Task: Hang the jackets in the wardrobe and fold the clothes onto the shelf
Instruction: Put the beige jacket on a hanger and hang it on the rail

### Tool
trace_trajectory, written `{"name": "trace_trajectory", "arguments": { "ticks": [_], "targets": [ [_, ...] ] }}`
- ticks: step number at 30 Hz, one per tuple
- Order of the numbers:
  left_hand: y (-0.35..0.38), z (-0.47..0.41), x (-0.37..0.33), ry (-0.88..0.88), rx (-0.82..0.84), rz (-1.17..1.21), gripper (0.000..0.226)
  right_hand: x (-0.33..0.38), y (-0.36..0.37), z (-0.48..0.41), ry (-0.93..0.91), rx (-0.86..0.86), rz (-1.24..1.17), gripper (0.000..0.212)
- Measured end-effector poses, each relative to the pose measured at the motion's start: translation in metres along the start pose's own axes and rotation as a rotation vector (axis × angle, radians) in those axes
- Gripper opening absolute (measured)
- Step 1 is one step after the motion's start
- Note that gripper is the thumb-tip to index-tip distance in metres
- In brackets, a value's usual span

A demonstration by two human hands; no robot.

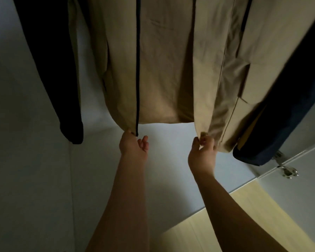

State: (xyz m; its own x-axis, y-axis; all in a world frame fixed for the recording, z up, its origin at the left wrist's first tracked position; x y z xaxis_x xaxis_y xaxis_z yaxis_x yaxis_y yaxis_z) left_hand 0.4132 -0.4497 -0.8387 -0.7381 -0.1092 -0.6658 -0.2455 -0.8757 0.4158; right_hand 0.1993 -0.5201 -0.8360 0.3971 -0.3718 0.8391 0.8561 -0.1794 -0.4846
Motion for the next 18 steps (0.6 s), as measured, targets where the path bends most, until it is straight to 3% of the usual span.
{"name": "trace_trajectory", "arguments": {
  "ticks": [4,7,12,18],
  "targets": [
    [0.010,-0.011,0.014,-0.025,0.066,0.128,0.060,-0.021,-0.015,0.001,0.277,0.287,-0.398,0.010],
    [0.014,-0.021,0.021,-0.051,0.129,0.294,0.062,-0.029,-0.034,-0.006,0.343,0.339,-0.552,0.003],
    [0.010,-0.042,0.017,-0.054,0.210,0.338,0.034,-0.040,-0.050,-0.018,0.298,0.283,-0.506,0.014],
    [0.016,-0.034,0.022,-0.061,0.220,0.097,0.005,-0.043,-0.039,-0.021,0.318,0.326,-0.362,0.025]
  ]
}}
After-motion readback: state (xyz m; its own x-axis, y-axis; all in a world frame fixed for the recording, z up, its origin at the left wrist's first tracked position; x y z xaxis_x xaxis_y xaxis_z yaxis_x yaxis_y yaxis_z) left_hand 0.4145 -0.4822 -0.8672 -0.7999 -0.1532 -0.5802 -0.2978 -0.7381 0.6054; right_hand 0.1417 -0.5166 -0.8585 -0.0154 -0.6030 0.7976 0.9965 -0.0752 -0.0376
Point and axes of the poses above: each hand's wrist, its own z-axis away from the middle knuckle, its own y-axis out of the palm, x = y × z, the point moved 6 cm from there along -z, towards the middle knuckle, and after that the axes turned 14 degrees about y, right-handed, at the moved point
